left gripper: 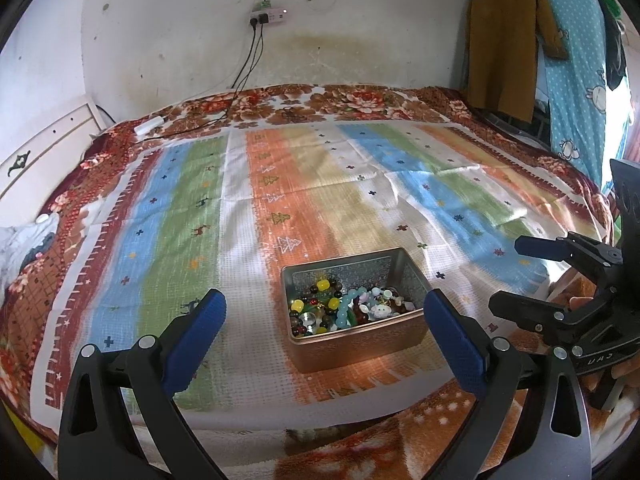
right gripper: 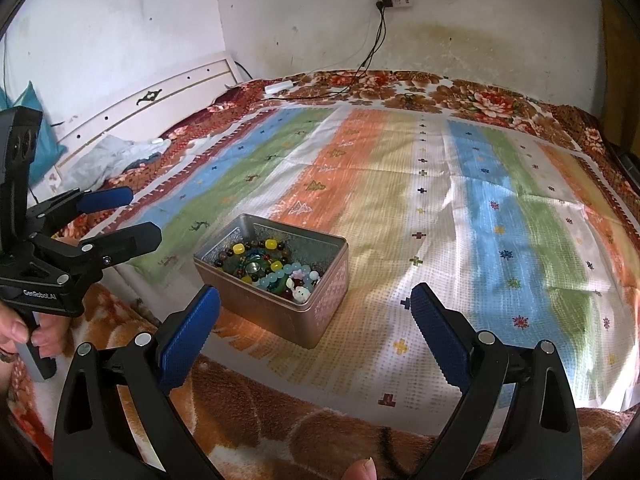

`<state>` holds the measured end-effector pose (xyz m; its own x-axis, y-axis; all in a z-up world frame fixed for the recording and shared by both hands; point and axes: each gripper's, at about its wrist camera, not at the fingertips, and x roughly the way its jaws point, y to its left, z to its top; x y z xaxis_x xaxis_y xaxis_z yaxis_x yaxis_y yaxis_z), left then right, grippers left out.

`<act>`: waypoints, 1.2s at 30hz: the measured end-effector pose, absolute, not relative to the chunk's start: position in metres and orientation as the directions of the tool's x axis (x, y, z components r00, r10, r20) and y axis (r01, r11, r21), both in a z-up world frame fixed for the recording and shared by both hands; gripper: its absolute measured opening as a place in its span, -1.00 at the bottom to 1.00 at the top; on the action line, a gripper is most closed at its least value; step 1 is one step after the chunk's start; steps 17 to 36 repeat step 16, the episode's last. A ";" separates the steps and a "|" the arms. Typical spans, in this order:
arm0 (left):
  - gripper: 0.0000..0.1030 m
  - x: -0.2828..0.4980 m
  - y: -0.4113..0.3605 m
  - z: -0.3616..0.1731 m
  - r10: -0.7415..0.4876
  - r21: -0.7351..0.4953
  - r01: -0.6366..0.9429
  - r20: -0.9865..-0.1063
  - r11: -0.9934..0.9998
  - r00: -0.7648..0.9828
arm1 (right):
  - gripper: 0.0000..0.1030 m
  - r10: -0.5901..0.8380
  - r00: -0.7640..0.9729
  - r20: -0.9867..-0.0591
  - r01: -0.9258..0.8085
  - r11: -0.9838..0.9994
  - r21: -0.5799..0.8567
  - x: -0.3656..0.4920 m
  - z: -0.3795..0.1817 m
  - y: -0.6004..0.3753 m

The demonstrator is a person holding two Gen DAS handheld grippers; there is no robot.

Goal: Organize jewelry

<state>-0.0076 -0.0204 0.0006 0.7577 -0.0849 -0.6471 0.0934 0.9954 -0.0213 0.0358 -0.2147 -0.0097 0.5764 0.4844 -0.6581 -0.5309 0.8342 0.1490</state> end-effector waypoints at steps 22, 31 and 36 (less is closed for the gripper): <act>0.89 -0.007 -0.018 0.000 -0.079 -0.025 0.083 -0.656 0.996 0.750 | 0.88 0.482 0.575 -0.661 -0.535 0.833 0.142 0.035 -0.013 -0.215; 0.89 -0.007 -0.018 0.000 -0.079 -0.025 0.083 -0.656 0.996 0.750 | 0.88 0.482 0.575 -0.661 -0.535 0.833 0.142 0.035 -0.013 -0.215; 0.89 -0.007 -0.018 0.000 -0.079 -0.025 0.083 -0.656 0.996 0.750 | 0.88 0.482 0.575 -0.661 -0.535 0.833 0.142 0.035 -0.013 -0.215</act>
